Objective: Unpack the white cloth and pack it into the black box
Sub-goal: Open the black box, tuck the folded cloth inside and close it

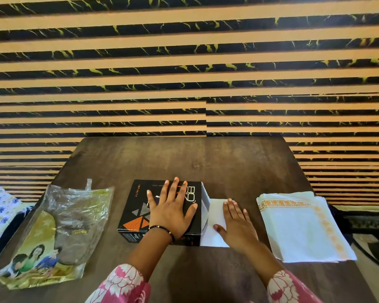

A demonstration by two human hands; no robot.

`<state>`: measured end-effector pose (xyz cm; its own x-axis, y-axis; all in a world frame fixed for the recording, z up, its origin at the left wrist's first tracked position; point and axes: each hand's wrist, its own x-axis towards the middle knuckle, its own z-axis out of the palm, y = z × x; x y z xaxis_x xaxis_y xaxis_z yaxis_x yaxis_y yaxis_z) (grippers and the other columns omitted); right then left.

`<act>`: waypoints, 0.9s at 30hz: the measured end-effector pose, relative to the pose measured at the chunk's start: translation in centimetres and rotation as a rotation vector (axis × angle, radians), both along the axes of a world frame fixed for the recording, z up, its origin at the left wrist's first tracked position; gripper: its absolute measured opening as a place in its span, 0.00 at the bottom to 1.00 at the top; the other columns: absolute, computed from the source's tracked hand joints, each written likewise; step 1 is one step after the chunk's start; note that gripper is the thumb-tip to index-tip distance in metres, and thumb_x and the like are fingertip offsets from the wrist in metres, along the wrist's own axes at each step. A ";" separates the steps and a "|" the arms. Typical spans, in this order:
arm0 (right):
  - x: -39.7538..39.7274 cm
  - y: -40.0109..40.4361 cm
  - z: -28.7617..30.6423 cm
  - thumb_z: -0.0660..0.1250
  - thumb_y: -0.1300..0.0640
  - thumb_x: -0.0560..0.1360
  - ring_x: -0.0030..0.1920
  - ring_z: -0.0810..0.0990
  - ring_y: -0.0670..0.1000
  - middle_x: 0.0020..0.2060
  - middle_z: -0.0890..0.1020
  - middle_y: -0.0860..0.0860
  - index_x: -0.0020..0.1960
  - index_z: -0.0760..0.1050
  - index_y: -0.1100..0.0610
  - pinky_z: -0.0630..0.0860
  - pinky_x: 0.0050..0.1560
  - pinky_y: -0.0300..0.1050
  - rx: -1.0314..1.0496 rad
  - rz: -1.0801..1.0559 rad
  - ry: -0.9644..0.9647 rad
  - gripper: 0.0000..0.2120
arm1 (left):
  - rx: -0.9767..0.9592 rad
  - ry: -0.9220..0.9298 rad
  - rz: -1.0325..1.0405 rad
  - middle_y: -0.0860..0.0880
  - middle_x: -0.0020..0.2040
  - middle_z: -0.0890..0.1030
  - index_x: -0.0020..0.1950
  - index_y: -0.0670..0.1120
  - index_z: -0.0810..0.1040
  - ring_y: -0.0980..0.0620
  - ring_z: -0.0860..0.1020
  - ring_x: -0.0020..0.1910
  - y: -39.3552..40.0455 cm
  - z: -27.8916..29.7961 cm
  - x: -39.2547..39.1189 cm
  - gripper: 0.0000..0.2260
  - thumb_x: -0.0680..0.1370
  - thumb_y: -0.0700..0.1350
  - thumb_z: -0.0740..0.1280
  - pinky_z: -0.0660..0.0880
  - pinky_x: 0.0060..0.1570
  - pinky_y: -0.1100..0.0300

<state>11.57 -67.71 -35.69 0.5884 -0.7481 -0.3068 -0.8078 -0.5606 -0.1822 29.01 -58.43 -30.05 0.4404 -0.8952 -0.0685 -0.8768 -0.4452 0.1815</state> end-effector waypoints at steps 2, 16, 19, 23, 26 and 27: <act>0.5 -0.5 1.6 0.54 0.46 0.79 0.76 0.46 0.53 0.77 0.49 0.52 0.75 0.51 0.55 0.46 0.74 0.46 0.048 0.017 -0.100 0.29 | -0.008 0.001 0.008 0.54 0.78 0.43 0.75 0.57 0.42 0.50 0.40 0.76 -0.1 0.0 -0.1 0.29 0.77 0.63 0.46 0.32 0.67 0.36; -1.1 4.0 5.2 0.64 0.61 0.75 0.46 0.81 0.43 0.40 0.82 0.41 0.37 0.78 0.43 0.74 0.50 0.31 0.665 -0.012 -0.489 0.15 | -0.057 0.041 0.008 0.54 0.78 0.45 0.75 0.56 0.46 0.50 0.41 0.76 -0.3 0.5 0.3 0.28 0.77 0.62 0.48 0.34 0.69 0.36; 0.1 5.2 4.6 0.66 0.60 0.74 0.48 0.81 0.47 0.42 0.83 0.44 0.38 0.78 0.42 0.76 0.52 0.36 0.667 -0.041 -0.590 0.13 | -0.039 0.028 -0.011 0.53 0.78 0.44 0.75 0.56 0.45 0.50 0.41 0.76 -0.5 0.6 0.5 0.31 0.75 0.66 0.47 0.35 0.70 0.34; 0.1 5.4 4.1 0.67 0.63 0.73 0.44 0.81 0.44 0.39 0.82 0.42 0.37 0.79 0.46 0.75 0.44 0.30 0.714 -0.099 -0.634 0.13 | 0.084 0.043 -0.120 0.51 0.77 0.39 0.75 0.56 0.41 0.45 0.36 0.75 -0.1 0.3 0.8 0.52 0.56 0.81 0.37 0.31 0.64 0.31; 0.2 5.3 4.0 0.68 0.65 0.72 0.41 0.81 0.44 0.37 0.82 0.44 0.38 0.79 0.49 0.74 0.41 0.29 0.772 -0.140 -0.635 0.12 | 0.202 0.025 -0.241 0.50 0.76 0.33 0.74 0.55 0.36 0.43 0.30 0.73 0.3 0.6 1.3 0.59 0.51 0.83 0.48 0.31 0.62 0.27; 0.3 5.2 3.9 0.69 0.65 0.71 0.41 0.81 0.44 0.37 0.82 0.45 0.38 0.80 0.50 0.74 0.41 0.30 0.781 -0.144 -0.627 0.11 | 0.238 -0.003 -0.272 0.50 0.75 0.31 0.73 0.54 0.34 0.42 0.29 0.72 0.5 0.6 1.4 0.60 0.52 0.82 0.53 0.30 0.62 0.27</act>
